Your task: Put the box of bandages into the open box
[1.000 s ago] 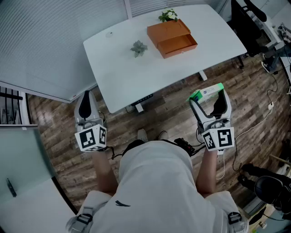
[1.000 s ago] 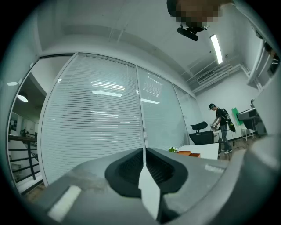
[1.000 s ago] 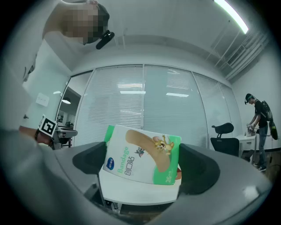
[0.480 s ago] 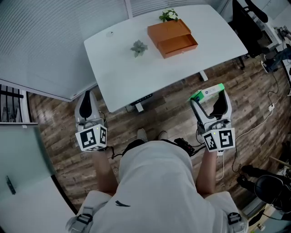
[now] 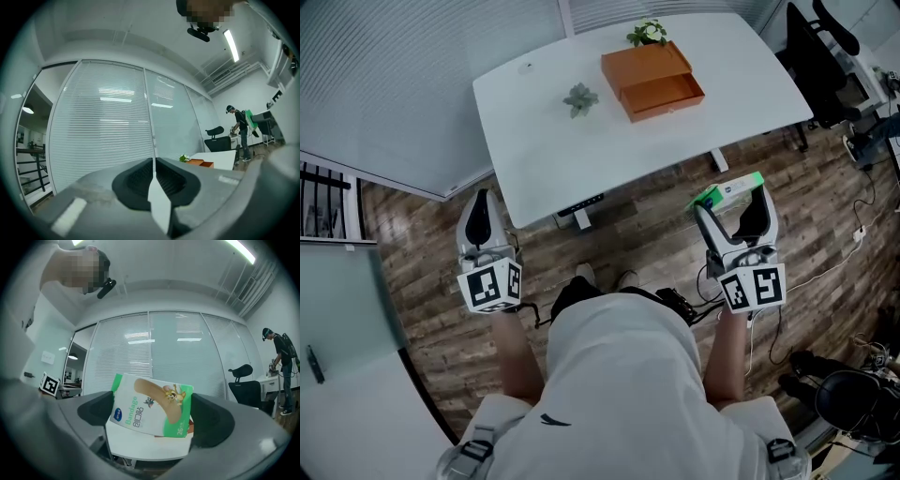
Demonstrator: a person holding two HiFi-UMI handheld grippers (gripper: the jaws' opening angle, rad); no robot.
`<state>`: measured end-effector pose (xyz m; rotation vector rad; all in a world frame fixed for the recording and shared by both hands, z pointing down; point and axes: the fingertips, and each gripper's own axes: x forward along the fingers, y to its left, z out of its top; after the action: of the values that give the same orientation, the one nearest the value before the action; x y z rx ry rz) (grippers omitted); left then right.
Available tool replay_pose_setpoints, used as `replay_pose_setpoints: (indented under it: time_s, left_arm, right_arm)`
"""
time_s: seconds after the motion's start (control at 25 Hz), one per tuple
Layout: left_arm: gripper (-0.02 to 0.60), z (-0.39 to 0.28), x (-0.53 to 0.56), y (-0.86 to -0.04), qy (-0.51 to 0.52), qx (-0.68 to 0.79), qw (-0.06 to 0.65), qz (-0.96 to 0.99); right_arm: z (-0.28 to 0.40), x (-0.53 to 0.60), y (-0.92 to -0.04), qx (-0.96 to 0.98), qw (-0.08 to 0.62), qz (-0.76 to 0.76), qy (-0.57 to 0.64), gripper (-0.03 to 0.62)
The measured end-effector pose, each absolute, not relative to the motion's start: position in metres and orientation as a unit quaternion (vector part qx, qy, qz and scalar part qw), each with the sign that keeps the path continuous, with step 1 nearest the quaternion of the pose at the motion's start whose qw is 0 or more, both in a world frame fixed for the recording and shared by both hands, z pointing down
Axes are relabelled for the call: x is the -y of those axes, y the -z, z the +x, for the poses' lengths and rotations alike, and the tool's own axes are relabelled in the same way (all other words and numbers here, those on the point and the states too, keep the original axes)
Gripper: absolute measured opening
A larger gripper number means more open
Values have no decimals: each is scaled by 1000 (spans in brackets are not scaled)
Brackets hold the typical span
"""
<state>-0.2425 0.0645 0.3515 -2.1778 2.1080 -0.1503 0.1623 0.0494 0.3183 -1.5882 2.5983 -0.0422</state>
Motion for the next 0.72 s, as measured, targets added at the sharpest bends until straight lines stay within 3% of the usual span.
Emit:
replay_pose_setpoints:
  time_s: [0.72]
  left_arm:
    - [25, -216, 10, -361, 53, -698, 53, -712]
  right_arm:
    - [174, 35, -328, -867, 32, -497, -1, 522]
